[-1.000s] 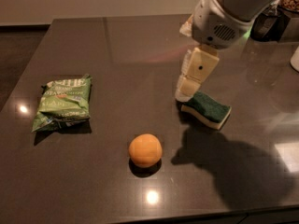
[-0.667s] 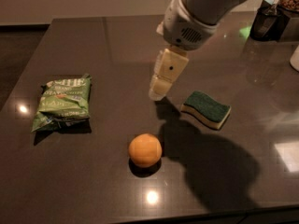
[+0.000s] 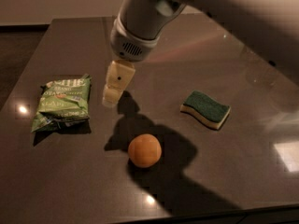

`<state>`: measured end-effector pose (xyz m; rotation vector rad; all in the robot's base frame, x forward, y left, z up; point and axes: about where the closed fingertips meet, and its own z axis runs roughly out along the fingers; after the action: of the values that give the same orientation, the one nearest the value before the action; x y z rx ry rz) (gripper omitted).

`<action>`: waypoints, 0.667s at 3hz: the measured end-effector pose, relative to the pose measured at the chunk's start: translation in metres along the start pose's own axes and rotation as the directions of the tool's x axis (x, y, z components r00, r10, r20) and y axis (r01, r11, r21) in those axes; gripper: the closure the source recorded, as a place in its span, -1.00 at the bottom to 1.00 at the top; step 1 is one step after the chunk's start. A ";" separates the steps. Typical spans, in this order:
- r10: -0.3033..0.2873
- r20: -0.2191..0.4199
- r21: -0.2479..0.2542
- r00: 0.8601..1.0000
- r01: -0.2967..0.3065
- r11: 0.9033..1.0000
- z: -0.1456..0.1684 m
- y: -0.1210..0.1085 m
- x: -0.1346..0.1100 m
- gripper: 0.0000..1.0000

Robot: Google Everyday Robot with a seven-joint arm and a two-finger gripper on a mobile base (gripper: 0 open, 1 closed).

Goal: Pick green jalapeno chip bag

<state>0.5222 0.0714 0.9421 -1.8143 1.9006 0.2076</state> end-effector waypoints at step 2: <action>-0.039 -0.014 -0.047 0.999 0.038 0.998 0.056 0.022 -0.029 -1.00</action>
Offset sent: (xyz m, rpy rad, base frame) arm -0.0140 0.0855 -0.0711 -0.0398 0.0409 0.0907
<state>0.5144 0.1238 0.9020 -1.8864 1.8843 0.2270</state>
